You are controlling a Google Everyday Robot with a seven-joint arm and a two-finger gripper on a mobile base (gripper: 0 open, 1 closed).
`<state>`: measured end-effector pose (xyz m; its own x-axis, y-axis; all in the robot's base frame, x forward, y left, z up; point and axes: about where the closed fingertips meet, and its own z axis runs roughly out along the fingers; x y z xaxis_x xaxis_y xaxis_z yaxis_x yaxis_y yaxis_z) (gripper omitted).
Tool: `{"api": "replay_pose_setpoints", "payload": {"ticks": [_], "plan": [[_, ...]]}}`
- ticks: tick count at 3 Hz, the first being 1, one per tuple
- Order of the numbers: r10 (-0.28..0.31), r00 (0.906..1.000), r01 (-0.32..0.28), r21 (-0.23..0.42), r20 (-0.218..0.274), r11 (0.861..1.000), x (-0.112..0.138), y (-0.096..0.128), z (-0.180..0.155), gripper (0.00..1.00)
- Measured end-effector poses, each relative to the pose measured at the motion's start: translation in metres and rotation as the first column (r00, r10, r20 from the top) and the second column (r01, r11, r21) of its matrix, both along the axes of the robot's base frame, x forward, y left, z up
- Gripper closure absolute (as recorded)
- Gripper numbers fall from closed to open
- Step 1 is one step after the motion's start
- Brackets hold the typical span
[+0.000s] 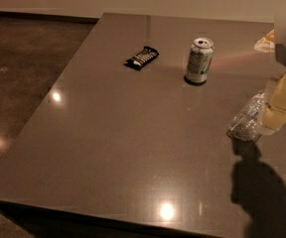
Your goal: Move rxbar chocolate near water bottle
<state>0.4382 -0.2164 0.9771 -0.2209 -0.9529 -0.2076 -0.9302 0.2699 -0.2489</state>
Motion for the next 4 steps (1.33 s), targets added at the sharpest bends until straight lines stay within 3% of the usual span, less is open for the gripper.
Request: {"api": "replay_pose_setpoints", "payload": {"ticks": [1, 3, 4], "plan": [[0.0, 1.0, 0.0, 0.0, 0.0, 1.0, 0.0, 0.0, 0.0, 0.0], [0.09, 0.9938, -0.09, -0.002, 0.066, 0.996, 0.05, 0.013, 0.009, 0.0], [0.14, 0.9837, -0.138, -0.021, 0.113, 0.99, 0.08, 0.018, 0.01, 0.0]]}}
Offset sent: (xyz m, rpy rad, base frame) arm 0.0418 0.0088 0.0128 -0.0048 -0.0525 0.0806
